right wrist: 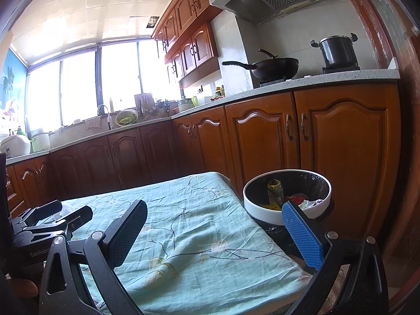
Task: Collect trash
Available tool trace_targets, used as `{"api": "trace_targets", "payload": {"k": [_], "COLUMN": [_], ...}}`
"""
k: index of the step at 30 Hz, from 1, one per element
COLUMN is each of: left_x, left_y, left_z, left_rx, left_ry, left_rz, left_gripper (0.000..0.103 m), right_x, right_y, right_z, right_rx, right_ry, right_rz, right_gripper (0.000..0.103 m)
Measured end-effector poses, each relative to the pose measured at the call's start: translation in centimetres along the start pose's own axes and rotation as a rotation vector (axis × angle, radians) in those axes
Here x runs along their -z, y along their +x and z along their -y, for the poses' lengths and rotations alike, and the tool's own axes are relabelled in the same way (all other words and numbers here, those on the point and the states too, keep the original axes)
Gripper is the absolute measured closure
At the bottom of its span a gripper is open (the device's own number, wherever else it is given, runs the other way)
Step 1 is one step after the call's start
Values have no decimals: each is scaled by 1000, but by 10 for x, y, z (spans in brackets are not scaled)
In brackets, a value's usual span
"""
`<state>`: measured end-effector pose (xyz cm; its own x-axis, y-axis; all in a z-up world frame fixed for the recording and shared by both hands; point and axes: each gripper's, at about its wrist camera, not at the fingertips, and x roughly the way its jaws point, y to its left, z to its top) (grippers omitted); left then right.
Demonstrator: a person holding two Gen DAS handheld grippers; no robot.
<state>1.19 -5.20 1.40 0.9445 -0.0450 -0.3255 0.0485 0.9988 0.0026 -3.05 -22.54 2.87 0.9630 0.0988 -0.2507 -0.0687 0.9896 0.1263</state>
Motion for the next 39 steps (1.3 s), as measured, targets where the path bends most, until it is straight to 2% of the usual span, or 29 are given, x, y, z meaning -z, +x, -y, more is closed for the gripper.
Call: {"api": "trace_targets", "payload": {"k": [39], "left_x": [3], "left_y": [2], "left_z": [4], "left_rx": [-9], "left_ry": [-22], "left_rz": [-16], "left_gripper": [0], "right_x": [1], "right_y": [10], "right_z": [1], "right_rx": [-20], "right_ry": [21], "right_rz": [-32], "right_gripper": [0]}}
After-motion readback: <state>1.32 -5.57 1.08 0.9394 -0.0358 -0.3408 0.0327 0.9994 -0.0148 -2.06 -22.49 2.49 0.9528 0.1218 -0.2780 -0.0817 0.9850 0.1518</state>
